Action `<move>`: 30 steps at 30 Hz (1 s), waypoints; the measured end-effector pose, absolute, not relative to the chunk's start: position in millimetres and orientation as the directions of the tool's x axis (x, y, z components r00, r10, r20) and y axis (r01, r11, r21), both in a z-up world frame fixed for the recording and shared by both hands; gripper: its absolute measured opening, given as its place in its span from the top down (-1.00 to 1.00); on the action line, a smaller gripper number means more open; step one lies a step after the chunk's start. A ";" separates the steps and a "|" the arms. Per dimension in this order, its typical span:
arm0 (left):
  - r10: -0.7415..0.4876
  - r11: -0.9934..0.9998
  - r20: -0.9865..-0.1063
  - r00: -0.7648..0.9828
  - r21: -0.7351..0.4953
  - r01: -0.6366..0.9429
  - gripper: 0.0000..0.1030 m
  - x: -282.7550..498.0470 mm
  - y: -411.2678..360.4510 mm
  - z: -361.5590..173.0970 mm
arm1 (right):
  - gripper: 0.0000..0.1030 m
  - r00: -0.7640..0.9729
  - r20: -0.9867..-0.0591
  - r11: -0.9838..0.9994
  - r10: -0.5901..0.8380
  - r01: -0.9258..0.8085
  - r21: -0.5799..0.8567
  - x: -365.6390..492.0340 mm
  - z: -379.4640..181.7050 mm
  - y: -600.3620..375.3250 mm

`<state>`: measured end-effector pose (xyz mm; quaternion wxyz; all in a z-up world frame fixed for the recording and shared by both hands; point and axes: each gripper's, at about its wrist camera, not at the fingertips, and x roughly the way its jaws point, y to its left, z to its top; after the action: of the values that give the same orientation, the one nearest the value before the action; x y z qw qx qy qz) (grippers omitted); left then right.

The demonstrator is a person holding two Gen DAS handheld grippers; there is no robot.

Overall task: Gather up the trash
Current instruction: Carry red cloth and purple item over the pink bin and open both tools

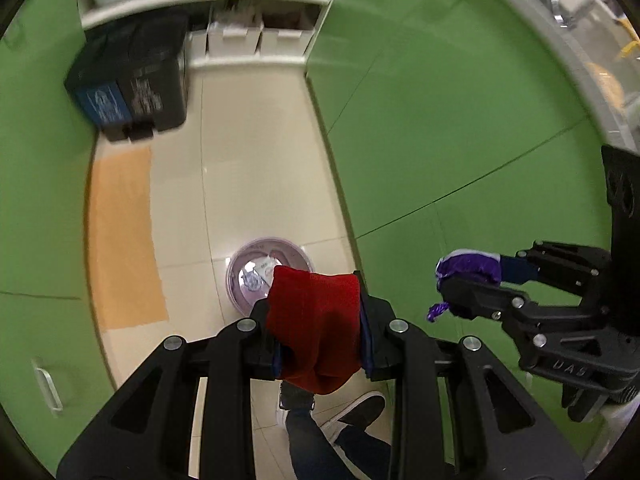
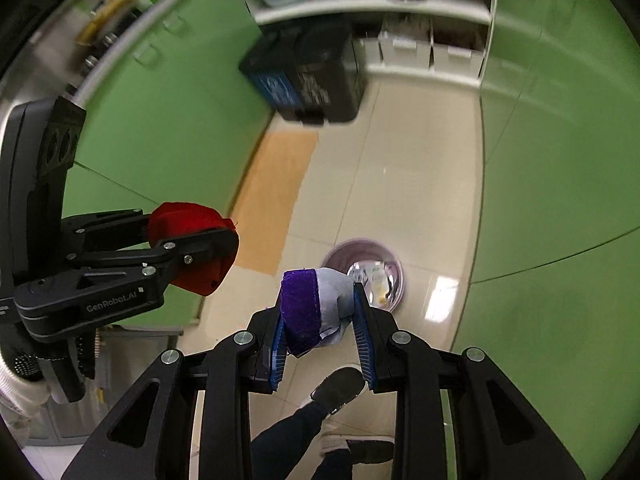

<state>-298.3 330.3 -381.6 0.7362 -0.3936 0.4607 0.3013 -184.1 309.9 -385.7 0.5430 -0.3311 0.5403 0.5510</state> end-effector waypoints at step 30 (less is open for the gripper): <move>0.016 0.366 -0.904 0.426 -0.392 -0.844 -0.94 -308.6 369.4 -549.1 | -0.78 -0.225 -0.962 0.259 0.155 -0.930 0.260 -176.5 -584.5 314.5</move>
<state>-308.6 369.4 -549.1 0.7003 -0.4720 0.4388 0.3069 -176.5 314.5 -584.5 0.5289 -0.3279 0.5913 0.5129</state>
